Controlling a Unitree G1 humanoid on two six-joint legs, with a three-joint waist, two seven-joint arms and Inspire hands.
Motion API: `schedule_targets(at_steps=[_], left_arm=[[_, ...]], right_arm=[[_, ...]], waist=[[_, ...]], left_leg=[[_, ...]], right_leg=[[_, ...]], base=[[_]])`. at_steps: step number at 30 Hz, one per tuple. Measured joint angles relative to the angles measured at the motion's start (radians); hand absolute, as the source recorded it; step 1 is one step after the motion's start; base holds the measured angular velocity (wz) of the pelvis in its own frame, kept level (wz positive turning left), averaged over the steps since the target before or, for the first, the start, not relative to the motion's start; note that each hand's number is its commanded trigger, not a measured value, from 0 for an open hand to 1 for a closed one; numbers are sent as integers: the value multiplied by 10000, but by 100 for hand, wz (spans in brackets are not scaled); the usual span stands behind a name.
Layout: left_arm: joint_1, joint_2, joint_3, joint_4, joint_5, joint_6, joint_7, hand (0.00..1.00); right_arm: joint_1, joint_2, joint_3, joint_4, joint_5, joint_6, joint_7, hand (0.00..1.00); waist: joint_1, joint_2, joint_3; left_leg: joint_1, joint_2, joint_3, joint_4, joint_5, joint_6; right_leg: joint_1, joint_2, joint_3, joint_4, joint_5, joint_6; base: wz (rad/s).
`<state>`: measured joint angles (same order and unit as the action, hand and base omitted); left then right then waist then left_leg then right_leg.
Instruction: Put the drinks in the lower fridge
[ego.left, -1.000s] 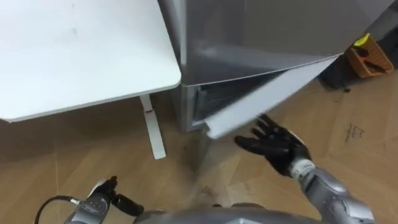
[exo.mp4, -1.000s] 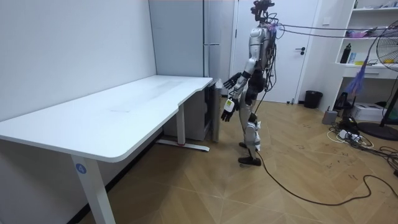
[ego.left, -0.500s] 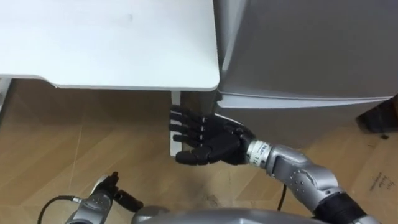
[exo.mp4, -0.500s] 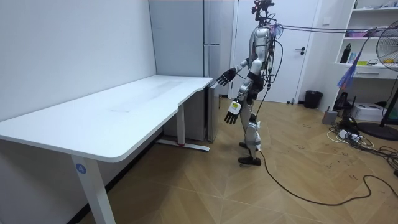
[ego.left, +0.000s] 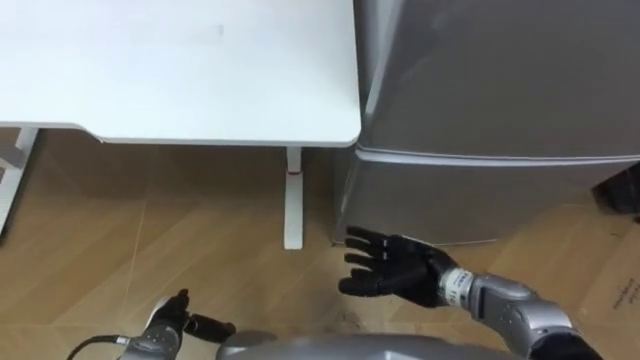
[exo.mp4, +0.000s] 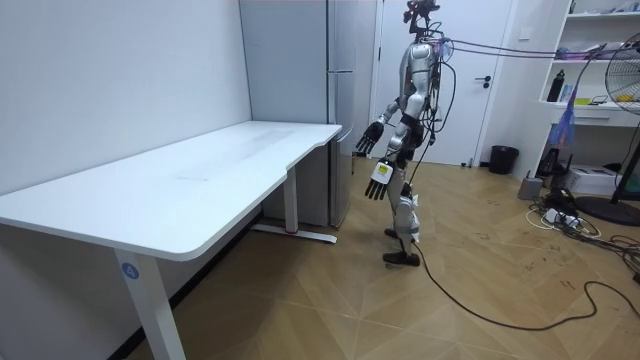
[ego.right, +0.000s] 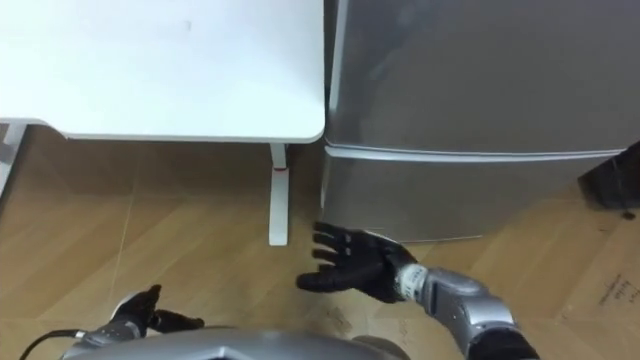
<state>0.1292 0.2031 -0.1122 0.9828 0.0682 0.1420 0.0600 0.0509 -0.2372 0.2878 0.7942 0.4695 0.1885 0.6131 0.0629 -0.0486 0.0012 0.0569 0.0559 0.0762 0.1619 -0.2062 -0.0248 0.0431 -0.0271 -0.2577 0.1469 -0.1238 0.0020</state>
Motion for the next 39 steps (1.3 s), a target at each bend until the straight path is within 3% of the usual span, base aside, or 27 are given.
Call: schedule_targets(at_steps=[6,11,19,23,30,39], left_arm=[[200,-63,265,17,-183,-67,331,0],[249,-135,600,213,-169,-256,372,0],[670,-271,1560,426,23,-224,217,0],[846,-264,1676,605,166,111,115,0],[979,-265,1682,638,1363,676,-103,0],[780,-277,1672,786,1893,985,-456,0]], right_arm=[[194,225,-604,2553,63,-308,-1173,0],[247,442,-1142,3623,410,-665,-1575,0],[400,522,-1964,4640,280,-640,-2102,0],[391,524,-1962,4721,90,-613,-2332,0],[287,515,-2012,4910,-2,-544,-2662,0],[274,505,-2024,4907,-1,-447,-2973,0]], waist=[[-104,-54,-24],[-259,-65,-12],[-412,-114,-16],[-415,-143,-5],[-374,-118,1],[-380,-33,3]], left_leg=[[74,-3,-87,-1,-3,-5],[64,-23,-140,57,-3,-6],[256,-71,-360,103,-1,-6],[316,-118,-448,65,-4,-2],[352,-123,-507,64,-12,3],[444,-136,-508,84,-17,9]], right_leg=[[178,19,-53,-118,-1,1],[236,11,-34,-143,-66,16],[500,-26,-175,-154,-166,36],[552,-58,-163,-155,-219,69],[606,-60,-201,-154,-258,70],[710,-71,-191,-148,-261,75]], base=[[4],[5],[8],[5],[1],[0]])
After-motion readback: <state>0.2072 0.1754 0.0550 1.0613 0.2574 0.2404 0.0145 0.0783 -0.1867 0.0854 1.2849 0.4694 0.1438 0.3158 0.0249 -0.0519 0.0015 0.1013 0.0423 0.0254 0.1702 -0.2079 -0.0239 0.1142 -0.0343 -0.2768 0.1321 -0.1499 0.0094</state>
